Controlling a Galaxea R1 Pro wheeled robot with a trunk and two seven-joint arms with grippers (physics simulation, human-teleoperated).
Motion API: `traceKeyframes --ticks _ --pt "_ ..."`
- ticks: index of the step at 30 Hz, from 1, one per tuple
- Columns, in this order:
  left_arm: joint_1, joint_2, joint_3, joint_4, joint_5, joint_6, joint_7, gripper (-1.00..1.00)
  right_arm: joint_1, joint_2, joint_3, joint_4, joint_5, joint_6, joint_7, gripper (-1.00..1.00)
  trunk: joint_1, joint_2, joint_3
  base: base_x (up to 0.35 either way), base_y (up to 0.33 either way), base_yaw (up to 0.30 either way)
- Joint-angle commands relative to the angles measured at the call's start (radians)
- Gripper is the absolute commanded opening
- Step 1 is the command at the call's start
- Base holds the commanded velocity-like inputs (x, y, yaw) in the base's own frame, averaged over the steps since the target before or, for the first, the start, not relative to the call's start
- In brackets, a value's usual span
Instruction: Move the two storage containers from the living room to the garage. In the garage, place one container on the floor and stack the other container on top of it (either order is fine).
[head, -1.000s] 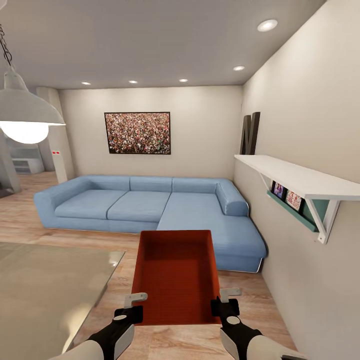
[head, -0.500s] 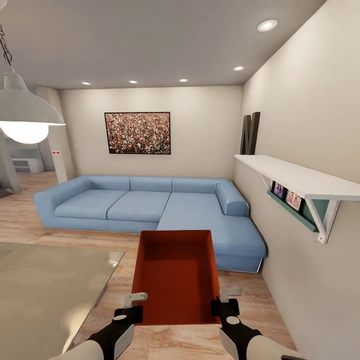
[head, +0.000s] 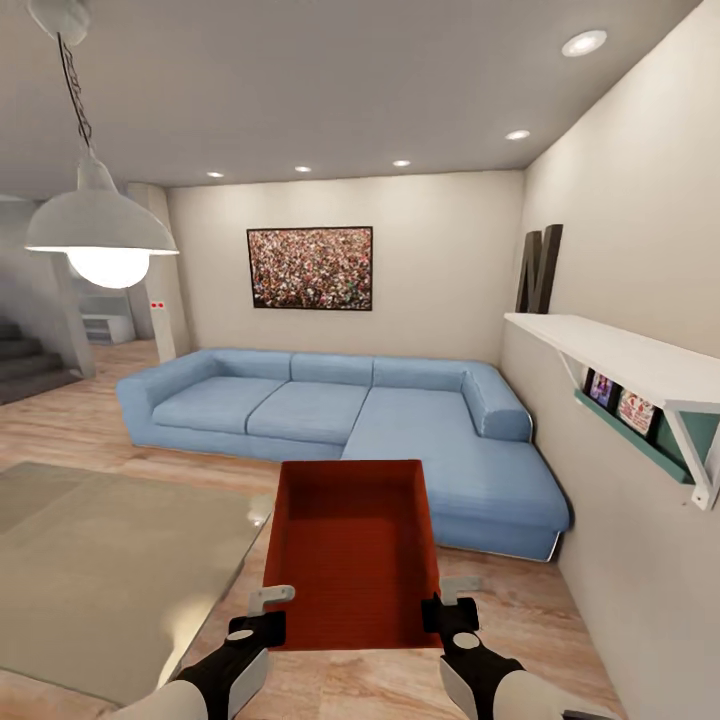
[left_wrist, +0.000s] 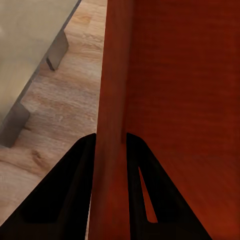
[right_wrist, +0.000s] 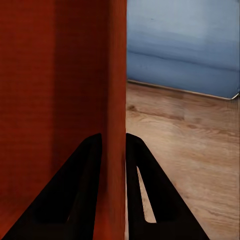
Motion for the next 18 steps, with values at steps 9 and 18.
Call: traceKeyframes --ticks 9,18 --pt "-0.001 0.001 0.003 -0.001 0.003 -0.001 0.011 -1.0 -0.001 0.001 -0.035 0.001 0.012 -0.003 -0.005 -1.0 0.0 -0.001 0.006 0.0 0.0 0.26" --pt "-0.001 0.001 0.003 -0.001 0.003 -0.001 0.011 -1.0 -0.001 0.001 -0.035 0.001 0.012 -0.002 -0.005 -1.0 0.0 -0.001 0.013 0.0 0.0 0.258"
